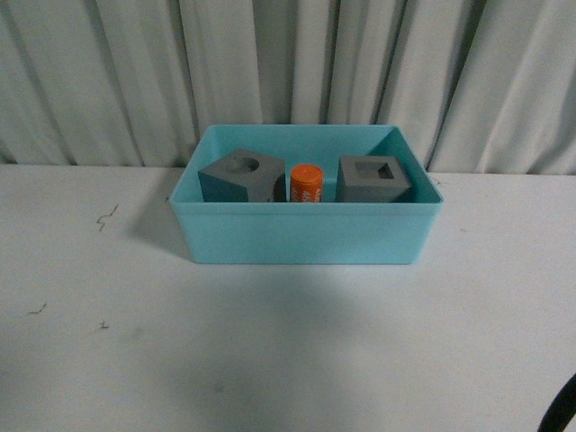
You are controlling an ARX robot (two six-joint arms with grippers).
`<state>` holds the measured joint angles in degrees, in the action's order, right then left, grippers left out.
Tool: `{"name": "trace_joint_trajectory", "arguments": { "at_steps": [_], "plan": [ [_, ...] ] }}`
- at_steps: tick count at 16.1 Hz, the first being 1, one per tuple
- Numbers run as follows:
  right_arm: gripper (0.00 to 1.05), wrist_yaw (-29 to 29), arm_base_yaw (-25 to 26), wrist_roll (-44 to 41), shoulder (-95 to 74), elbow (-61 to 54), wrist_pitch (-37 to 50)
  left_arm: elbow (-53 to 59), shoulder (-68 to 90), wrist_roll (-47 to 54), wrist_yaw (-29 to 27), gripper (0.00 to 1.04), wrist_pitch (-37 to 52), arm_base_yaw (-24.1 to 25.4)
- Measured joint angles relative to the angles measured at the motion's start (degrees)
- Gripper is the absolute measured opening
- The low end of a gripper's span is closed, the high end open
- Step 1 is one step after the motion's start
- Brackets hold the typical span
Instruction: Place gray and orange parts in blue box
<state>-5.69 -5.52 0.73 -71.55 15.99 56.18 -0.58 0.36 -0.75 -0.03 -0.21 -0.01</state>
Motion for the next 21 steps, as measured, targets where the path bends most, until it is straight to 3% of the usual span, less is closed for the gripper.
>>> {"name": "trace_joint_trajectory", "arguments": {
  "at_steps": [3,6,11,15,21],
  "plan": [
    [0.10,1.0,0.5,-0.3,2.8,-3.3,-1.3,0.0,0.0,0.0,0.0,0.98,0.0,0.0],
    [0.01,1.3,1.1,-0.5,4.6,-4.7,-1.9,0.0,0.0,0.0,0.0,0.98,0.0,0.0],
    [0.02,1.8,2.0,-0.5,8.1,-6.3,-2.9,0.0,0.0,0.0,0.0,0.98,0.0,0.0],
    [0.02,5.5,5.8,-0.6,14.1,-11.8,-3.0,0.0,0.0,0.0,0.0,0.98,0.0,0.0],
    [0.02,5.5,5.8,-0.6,33.4,-15.3,-19.2,0.0,0.0,0.0,0.0,0.98,0.0,0.0]
  ]
}}
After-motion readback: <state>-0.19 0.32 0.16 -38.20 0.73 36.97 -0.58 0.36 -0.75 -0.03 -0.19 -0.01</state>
